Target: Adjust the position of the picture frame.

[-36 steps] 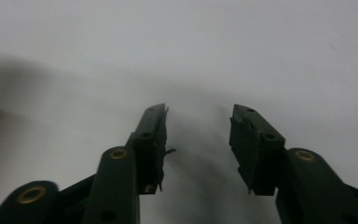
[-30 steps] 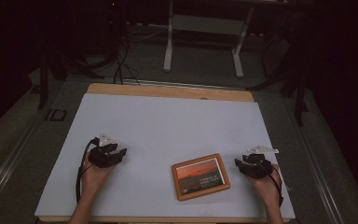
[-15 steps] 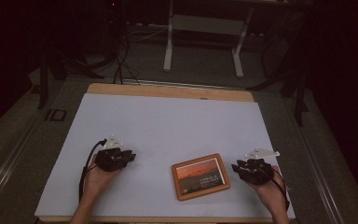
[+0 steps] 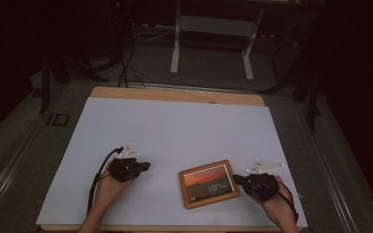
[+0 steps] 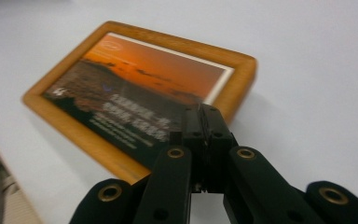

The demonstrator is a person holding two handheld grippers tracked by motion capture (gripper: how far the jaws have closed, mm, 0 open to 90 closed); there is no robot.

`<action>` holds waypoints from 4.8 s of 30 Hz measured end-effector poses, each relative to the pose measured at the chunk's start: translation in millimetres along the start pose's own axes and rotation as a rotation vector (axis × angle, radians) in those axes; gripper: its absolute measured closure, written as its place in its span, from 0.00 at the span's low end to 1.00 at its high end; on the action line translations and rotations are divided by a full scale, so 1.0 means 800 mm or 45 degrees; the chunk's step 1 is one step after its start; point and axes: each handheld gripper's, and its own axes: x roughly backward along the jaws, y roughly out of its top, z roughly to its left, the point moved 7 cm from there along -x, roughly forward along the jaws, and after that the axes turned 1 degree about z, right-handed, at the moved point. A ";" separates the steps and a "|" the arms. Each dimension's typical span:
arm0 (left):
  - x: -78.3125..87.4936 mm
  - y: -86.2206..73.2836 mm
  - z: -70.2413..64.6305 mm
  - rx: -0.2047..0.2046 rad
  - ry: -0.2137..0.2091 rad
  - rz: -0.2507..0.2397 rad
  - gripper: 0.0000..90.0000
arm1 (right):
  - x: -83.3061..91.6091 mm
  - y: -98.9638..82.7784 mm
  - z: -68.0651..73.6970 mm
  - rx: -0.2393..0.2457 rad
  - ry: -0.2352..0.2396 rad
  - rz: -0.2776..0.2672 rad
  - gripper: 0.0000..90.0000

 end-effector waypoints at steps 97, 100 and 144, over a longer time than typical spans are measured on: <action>-0.133 0.062 -0.141 0.051 -0.607 0.142 0.43 | -0.061 -0.039 -0.010 -0.316 0.276 0.083 0.25; -0.132 0.063 -0.141 0.063 -0.607 0.154 0.43 | -0.060 -0.041 -0.009 -0.335 0.298 0.091 0.29; -0.015 0.031 -0.050 0.403 -0.585 -0.052 0.76 | -0.081 0.085 0.033 -0.425 0.485 -0.142 0.72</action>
